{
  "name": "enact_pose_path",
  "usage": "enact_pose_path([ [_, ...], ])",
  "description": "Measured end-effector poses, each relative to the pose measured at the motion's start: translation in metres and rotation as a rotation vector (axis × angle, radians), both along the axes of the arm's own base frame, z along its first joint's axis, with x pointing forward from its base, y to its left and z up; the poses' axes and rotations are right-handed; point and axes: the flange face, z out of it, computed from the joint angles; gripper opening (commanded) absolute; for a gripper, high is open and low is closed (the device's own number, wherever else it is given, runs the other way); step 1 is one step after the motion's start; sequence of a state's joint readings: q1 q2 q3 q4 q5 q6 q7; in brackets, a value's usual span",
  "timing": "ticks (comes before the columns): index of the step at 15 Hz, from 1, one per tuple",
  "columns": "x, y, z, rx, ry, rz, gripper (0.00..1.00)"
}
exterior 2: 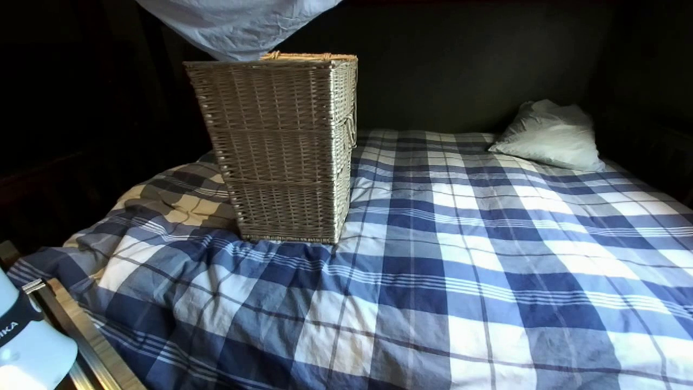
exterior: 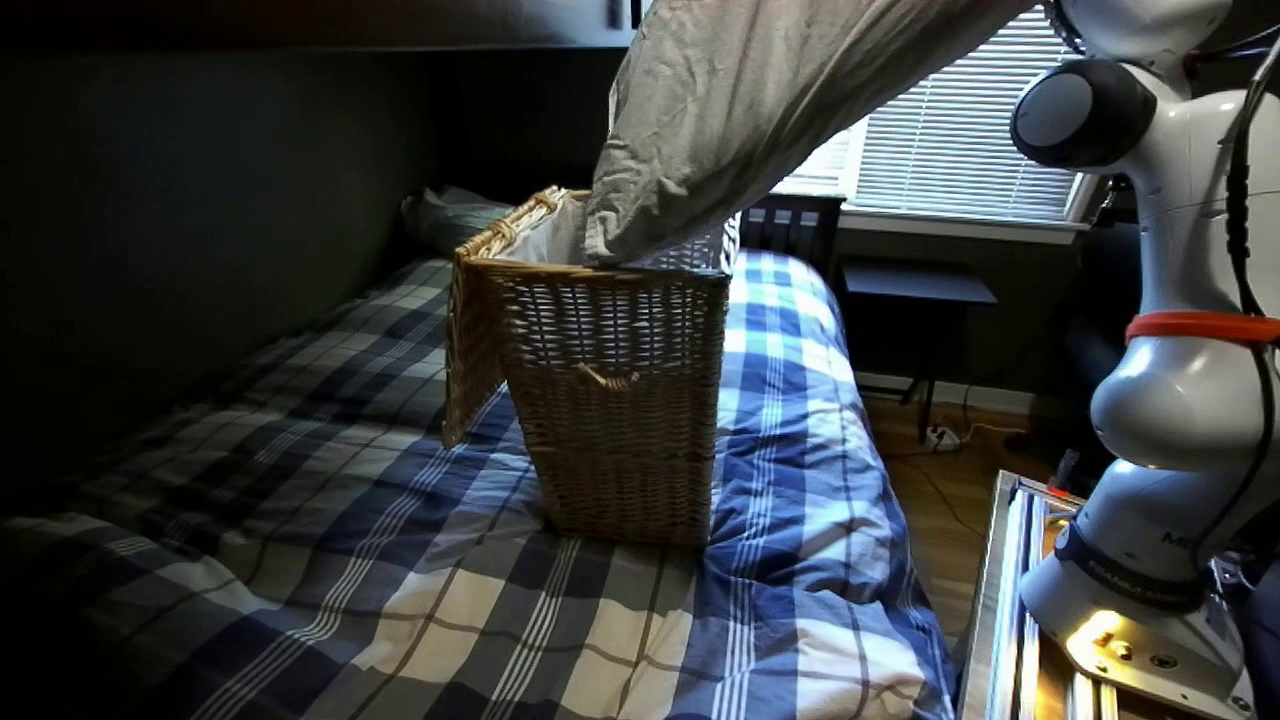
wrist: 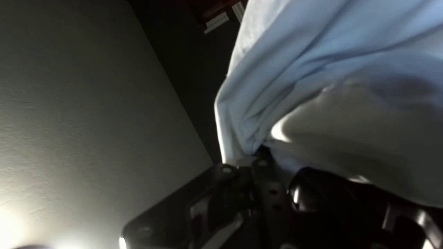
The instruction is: Put the pillow in the laundry basket
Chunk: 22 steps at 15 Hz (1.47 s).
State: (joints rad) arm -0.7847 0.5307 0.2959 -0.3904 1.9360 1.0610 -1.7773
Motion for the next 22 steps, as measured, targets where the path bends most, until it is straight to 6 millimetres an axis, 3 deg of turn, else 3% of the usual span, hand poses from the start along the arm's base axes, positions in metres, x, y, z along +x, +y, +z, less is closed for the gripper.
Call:
enact_pose_path([
  [5, 0.049, -0.037, -0.05, 0.096, 0.23, 0.071, 0.03],
  [11, 0.079, -0.063, -0.087, 0.17, 0.494, 0.187, 0.03],
  [15, 0.088, -0.052, -0.092, 0.146, 0.57, 0.23, 0.03],
  [22, 0.106, 0.0, -0.089, 0.093, 0.56, 0.279, 0.03],
])
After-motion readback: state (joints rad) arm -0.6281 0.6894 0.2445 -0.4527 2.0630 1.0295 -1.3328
